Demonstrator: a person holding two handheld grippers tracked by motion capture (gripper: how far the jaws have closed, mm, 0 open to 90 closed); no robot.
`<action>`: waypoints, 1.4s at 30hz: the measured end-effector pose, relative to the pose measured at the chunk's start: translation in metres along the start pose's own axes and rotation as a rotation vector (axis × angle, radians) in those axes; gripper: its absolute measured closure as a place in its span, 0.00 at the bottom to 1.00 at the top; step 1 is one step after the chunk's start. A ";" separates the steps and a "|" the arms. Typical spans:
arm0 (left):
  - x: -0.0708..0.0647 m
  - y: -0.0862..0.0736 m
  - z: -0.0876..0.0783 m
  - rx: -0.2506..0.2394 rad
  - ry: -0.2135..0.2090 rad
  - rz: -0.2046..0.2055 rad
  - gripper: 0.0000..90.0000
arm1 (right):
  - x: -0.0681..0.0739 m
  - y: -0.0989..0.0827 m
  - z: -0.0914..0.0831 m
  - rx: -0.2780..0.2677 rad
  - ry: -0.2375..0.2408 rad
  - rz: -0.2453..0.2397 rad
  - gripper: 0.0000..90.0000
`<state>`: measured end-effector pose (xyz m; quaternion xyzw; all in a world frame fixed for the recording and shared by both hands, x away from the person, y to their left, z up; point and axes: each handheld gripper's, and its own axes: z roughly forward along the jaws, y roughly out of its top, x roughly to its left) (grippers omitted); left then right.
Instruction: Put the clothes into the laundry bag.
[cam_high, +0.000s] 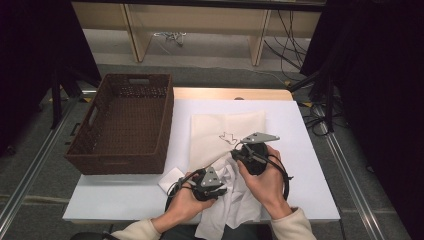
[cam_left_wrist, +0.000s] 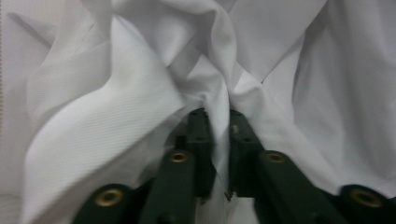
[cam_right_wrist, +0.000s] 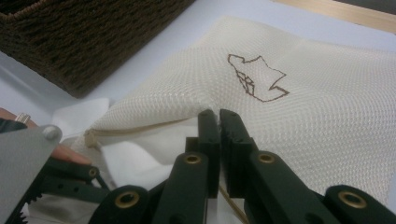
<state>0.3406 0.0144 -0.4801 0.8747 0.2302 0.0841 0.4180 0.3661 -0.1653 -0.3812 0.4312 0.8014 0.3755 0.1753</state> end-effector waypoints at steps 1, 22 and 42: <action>0.001 0.000 0.000 -0.001 -0.003 -0.009 0.94 | 0.000 0.000 -0.001 0.001 -0.008 0.002 0.99; 0.031 0.030 0.020 -0.088 0.105 -0.052 0.97 | 0.006 0.002 -0.006 -0.018 -0.005 -0.008 0.99; 0.006 -0.005 -0.059 -0.080 0.145 -0.024 0.36 | 0.002 0.002 -0.005 -0.015 0.002 0.015 0.99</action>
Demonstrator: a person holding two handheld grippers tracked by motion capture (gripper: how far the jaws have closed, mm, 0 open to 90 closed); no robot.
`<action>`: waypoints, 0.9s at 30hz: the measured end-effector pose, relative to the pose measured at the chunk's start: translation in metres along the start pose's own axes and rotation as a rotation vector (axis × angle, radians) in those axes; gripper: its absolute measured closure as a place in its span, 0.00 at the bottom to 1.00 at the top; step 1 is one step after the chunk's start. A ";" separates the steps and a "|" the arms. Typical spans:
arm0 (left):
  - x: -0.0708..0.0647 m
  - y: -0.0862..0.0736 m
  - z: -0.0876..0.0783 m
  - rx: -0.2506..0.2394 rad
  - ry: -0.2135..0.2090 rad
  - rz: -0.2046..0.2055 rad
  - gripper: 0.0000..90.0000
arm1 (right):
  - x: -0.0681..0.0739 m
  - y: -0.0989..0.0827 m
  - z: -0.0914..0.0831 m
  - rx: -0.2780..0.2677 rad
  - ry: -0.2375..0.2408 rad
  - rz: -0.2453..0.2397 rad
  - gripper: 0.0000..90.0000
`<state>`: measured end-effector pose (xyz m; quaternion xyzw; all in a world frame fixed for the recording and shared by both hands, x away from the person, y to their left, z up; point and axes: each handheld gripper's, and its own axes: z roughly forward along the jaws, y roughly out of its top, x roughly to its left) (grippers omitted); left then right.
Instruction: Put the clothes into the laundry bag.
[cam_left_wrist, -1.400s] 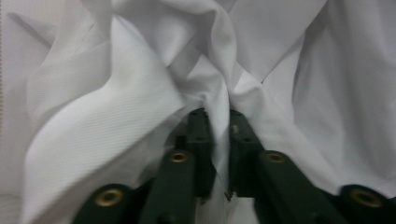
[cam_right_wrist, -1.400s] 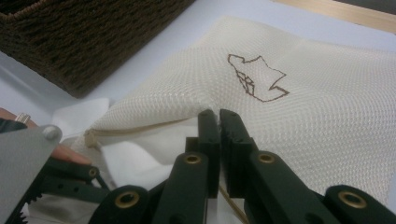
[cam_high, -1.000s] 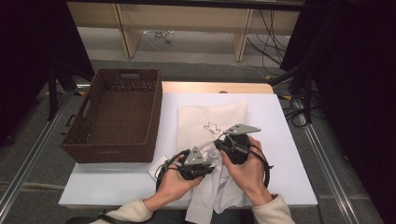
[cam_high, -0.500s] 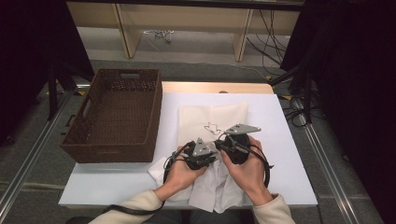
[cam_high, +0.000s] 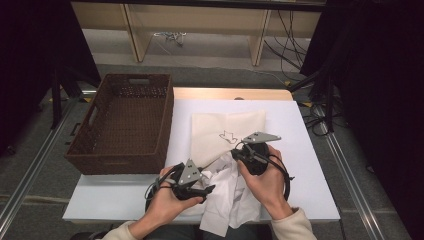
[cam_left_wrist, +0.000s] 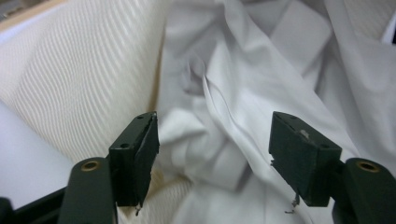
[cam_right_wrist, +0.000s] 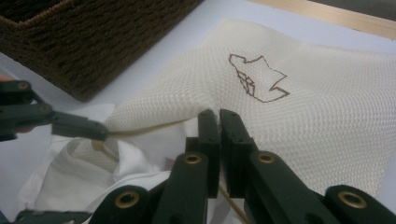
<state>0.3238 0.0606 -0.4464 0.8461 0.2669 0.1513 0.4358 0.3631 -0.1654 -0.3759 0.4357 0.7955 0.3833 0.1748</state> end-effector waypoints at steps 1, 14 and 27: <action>0.000 -0.004 0.000 0.004 -0.002 -0.008 0.36 | -0.001 0.000 0.000 0.000 -0.002 -0.011 0.99; -0.006 -0.023 0.030 0.125 -0.006 0.040 0.57 | 0.000 -0.001 0.002 0.014 0.002 -0.011 0.99; -0.006 -0.022 0.039 0.137 -0.015 0.041 0.82 | 0.004 -0.002 0.007 0.033 0.009 0.011 0.99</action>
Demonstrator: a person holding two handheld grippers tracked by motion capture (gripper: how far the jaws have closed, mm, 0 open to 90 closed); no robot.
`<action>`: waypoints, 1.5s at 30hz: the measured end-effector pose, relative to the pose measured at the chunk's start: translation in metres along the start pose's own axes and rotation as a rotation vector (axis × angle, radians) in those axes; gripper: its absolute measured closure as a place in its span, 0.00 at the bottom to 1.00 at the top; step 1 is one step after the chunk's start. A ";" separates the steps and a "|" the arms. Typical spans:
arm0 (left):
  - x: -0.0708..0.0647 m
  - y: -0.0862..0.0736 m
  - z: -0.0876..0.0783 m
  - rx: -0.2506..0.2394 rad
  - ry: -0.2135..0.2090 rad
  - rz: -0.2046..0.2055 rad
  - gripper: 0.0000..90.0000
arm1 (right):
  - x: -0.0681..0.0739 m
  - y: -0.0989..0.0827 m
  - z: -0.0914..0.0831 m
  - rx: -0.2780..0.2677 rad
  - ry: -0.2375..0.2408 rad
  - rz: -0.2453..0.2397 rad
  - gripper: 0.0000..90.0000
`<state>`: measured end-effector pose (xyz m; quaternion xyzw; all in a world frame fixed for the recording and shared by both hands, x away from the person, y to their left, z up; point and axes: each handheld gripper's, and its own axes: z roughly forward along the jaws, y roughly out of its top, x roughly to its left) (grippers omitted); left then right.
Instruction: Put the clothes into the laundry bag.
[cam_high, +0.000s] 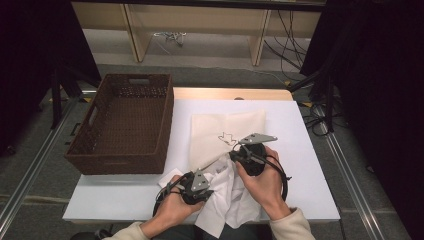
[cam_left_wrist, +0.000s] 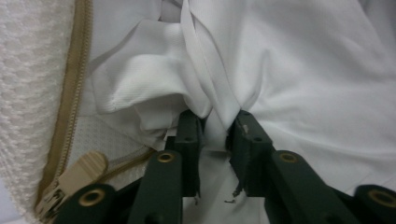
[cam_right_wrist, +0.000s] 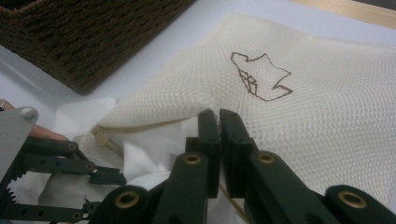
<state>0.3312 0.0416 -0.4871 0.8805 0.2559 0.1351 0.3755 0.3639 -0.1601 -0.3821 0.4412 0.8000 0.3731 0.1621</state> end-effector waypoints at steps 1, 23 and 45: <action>0.000 0.000 0.000 -0.006 -0.004 -0.005 0.85 | 0.000 0.000 0.000 -0.002 -0.004 -0.004 0.99; 0.005 0.019 -0.021 -0.198 -0.061 -0.158 0.95 | 0.001 0.001 -0.003 -0.021 -0.001 -0.031 0.99; 0.018 0.041 0.014 -0.169 0.051 -0.035 0.89 | 0.000 0.001 -0.001 -0.022 0.015 -0.024 0.99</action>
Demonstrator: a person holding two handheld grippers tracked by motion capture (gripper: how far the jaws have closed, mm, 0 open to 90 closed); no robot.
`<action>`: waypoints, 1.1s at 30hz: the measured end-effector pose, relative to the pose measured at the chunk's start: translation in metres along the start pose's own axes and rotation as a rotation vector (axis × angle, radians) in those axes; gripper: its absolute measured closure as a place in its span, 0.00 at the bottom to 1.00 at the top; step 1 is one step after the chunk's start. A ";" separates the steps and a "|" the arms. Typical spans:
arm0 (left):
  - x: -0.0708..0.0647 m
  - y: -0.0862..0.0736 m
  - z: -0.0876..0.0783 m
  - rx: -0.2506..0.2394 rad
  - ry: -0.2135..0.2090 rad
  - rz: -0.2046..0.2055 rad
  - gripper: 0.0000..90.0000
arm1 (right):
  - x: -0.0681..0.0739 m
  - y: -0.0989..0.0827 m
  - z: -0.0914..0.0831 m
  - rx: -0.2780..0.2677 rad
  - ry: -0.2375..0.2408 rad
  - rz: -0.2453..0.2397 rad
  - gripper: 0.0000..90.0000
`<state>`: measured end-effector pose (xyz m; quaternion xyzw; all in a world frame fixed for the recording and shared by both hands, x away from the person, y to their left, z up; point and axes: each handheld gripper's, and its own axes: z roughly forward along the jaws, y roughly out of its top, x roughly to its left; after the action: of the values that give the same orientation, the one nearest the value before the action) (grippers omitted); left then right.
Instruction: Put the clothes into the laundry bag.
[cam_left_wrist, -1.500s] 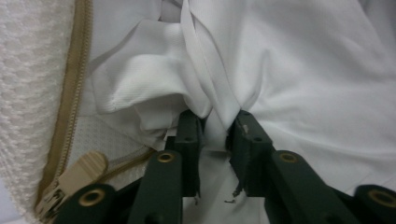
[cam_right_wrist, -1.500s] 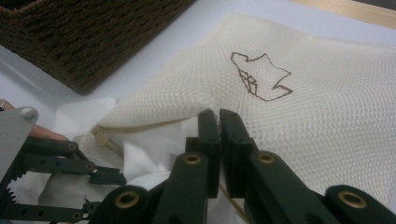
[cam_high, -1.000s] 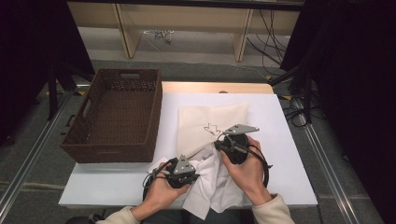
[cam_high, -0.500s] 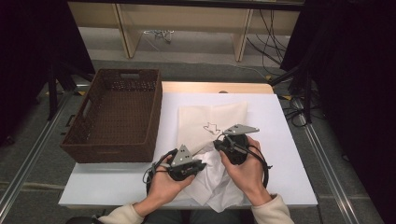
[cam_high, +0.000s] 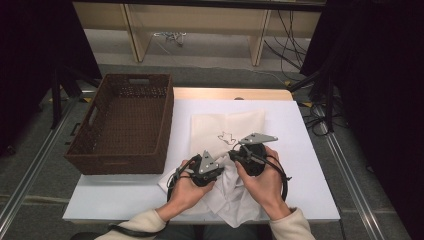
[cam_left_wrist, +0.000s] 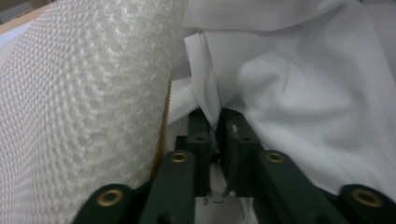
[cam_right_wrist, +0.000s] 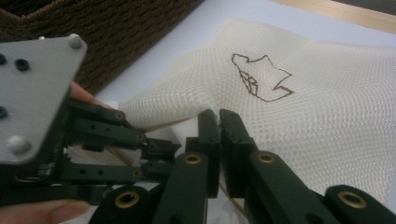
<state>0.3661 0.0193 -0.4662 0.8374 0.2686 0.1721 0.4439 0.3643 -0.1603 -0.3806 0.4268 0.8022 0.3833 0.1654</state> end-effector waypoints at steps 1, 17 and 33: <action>0.001 -0.001 -0.004 0.001 -0.007 -0.009 0.83 | 0.000 0.000 -0.001 0.001 -0.014 0.005 0.99; -0.013 -0.032 -0.062 0.121 -0.066 0.052 0.35 | 0.000 0.001 -0.001 0.006 -0.007 0.017 0.99; -0.021 -0.049 -0.041 0.220 -0.151 0.009 0.73 | 0.000 0.000 -0.001 0.018 -0.010 0.007 0.99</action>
<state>0.3133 0.0557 -0.4855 0.8927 0.2480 0.0801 0.3676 0.3636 -0.1603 -0.3796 0.4331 0.8032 0.3746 0.1642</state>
